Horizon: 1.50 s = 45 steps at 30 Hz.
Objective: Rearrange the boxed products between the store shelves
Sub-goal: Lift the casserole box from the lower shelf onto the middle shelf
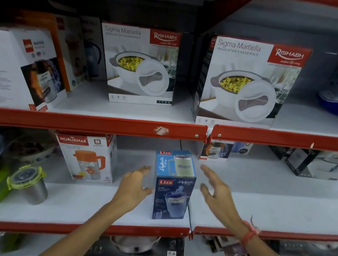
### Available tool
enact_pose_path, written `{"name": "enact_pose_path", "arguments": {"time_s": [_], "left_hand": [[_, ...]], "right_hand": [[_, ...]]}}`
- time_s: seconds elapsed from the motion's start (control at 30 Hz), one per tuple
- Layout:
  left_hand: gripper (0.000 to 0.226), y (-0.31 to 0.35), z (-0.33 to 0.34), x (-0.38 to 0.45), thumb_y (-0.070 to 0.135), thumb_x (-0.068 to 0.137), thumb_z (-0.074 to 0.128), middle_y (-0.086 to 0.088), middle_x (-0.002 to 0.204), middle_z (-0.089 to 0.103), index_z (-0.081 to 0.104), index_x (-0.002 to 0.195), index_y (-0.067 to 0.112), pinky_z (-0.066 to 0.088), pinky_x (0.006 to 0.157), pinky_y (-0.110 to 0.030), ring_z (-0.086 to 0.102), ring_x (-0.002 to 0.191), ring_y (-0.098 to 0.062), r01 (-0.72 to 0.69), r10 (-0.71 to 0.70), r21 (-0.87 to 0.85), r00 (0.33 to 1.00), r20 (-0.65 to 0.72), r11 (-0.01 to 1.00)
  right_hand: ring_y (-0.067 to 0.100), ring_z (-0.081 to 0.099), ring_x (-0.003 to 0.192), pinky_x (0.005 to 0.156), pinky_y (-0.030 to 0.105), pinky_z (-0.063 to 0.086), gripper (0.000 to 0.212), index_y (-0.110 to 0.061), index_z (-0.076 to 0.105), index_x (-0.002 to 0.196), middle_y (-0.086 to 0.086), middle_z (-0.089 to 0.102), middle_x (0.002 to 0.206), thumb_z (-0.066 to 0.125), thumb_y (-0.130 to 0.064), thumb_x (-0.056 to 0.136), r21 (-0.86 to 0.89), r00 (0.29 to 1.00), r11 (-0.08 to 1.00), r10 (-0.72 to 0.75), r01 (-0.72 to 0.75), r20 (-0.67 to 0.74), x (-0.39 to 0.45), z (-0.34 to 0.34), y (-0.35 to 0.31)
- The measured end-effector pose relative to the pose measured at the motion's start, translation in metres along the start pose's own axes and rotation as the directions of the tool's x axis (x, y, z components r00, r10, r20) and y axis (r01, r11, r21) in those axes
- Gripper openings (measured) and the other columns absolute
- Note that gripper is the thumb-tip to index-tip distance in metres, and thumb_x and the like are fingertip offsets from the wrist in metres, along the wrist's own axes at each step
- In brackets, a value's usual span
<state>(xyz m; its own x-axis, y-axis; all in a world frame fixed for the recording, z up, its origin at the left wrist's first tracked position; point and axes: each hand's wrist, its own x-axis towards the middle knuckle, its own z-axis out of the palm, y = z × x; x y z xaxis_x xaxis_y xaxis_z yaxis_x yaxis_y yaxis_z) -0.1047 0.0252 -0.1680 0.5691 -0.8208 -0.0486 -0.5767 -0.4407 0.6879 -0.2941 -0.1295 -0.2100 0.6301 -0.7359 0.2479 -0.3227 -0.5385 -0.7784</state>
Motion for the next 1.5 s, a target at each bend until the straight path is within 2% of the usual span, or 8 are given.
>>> {"name": "enact_pose_path", "arguments": {"time_s": [0.2,0.33,0.47,0.6,0.73,0.87,1.3,1.5], "left_hand": [[0.046,0.088,-0.068,-0.006,0.026,0.08,0.073,0.007,0.122,0.067,0.062,0.125,0.023,0.054,0.095,-0.025,0.066,0.107,-0.006,-0.344,0.298,-0.097,0.898,-0.323,0.934],[0.043,0.141,-0.08,0.027,0.028,0.083,0.07,0.005,0.12,0.067,0.061,0.125,0.023,0.053,0.088,-0.016,0.062,0.11,-0.004,-0.47,0.348,-0.239,0.84,-0.416,0.85],[0.061,0.175,-0.068,0.073,0.029,0.082,0.071,-0.004,0.141,0.055,0.048,0.137,0.017,0.047,0.1,-0.027,0.053,0.127,-0.014,-0.497,0.356,-0.277,0.829,-0.431,0.822],[0.079,0.193,-0.047,0.111,0.035,0.081,0.071,-0.007,0.148,0.047,0.03,0.147,0.016,0.041,0.108,-0.034,0.046,0.134,-0.023,-0.427,0.329,-0.281,0.883,-0.335,0.86],[0.067,0.195,-0.033,0.127,0.031,0.088,0.064,-0.003,0.136,0.059,0.034,0.145,0.016,0.046,0.1,-0.028,0.056,0.124,-0.019,-0.407,0.325,-0.326,0.904,-0.276,0.853],[0.063,0.185,-0.039,0.12,0.033,0.087,0.064,0.002,0.131,0.065,0.038,0.144,0.024,0.053,0.1,-0.041,0.062,0.118,-0.014,-0.463,0.319,-0.356,0.862,-0.392,0.812],[0.047,0.137,-0.111,-0.004,0.031,0.083,0.068,0.023,0.109,0.073,0.058,0.128,0.036,0.055,0.088,-0.019,0.067,0.103,0.006,-0.569,0.303,-0.349,0.753,-0.584,0.745],[0.054,0.104,-0.131,-0.056,0.035,0.076,0.067,0.038,0.101,0.069,0.057,0.129,0.038,0.054,0.086,-0.016,0.066,0.098,0.012,-0.555,0.264,-0.347,0.743,-0.615,0.756]], "right_hand": [[-0.01,0.063,0.096,0.085,0.009,0.051,0.033,-0.02,0.06,0.127,-0.003,0.067,0.118,0.055,-0.02,0.094,0.016,0.876,0.965,-0.229,0.261,-0.424,0.05,-0.076,-0.062],[0.014,0.054,0.121,0.104,0.037,0.047,0.039,-0.016,0.053,0.133,-0.002,0.054,0.135,0.056,-0.026,0.095,0.036,0.743,0.953,-0.211,0.3,-0.635,0.093,-0.122,-0.08],[0.023,0.04,0.133,0.108,0.036,0.037,0.061,-0.015,0.033,0.145,0.01,0.032,0.149,0.059,-0.03,0.093,0.005,0.634,0.968,-0.161,0.253,-0.756,0.12,-0.155,-0.079],[0.025,0.025,0.144,0.113,0.038,0.027,0.082,-0.018,0.016,0.152,0.009,0.02,0.159,0.061,-0.041,0.088,0.178,0.732,0.972,0.011,0.151,-0.681,0.135,-0.171,-0.062],[0.023,0.052,0.125,0.098,0.04,0.045,0.057,-0.023,0.037,0.142,-0.002,0.054,0.133,0.054,-0.041,0.092,0.32,0.861,0.937,0.043,0.141,-0.507,0.139,-0.171,-0.051],[0.008,0.06,0.111,0.084,0.028,0.052,0.04,-0.027,0.049,0.132,-0.016,0.063,0.118,0.052,-0.039,0.094,0.316,0.878,0.929,-0.022,0.195,-0.477,0.135,-0.17,-0.051],[-0.01,0.066,0.098,0.072,0.006,0.053,0.049,-0.026,0.053,0.136,-0.02,0.068,0.117,0.062,-0.032,0.088,0.357,0.865,0.868,-0.147,0.346,-0.48,0.062,-0.141,-0.145],[0.003,0.069,0.104,0.088,0.039,0.059,0.044,-0.035,0.061,0.125,-0.027,0.07,0.114,0.065,-0.034,0.081,0.445,0.885,0.828,-0.125,0.342,-0.448,0.013,-0.121,-0.175]]}}
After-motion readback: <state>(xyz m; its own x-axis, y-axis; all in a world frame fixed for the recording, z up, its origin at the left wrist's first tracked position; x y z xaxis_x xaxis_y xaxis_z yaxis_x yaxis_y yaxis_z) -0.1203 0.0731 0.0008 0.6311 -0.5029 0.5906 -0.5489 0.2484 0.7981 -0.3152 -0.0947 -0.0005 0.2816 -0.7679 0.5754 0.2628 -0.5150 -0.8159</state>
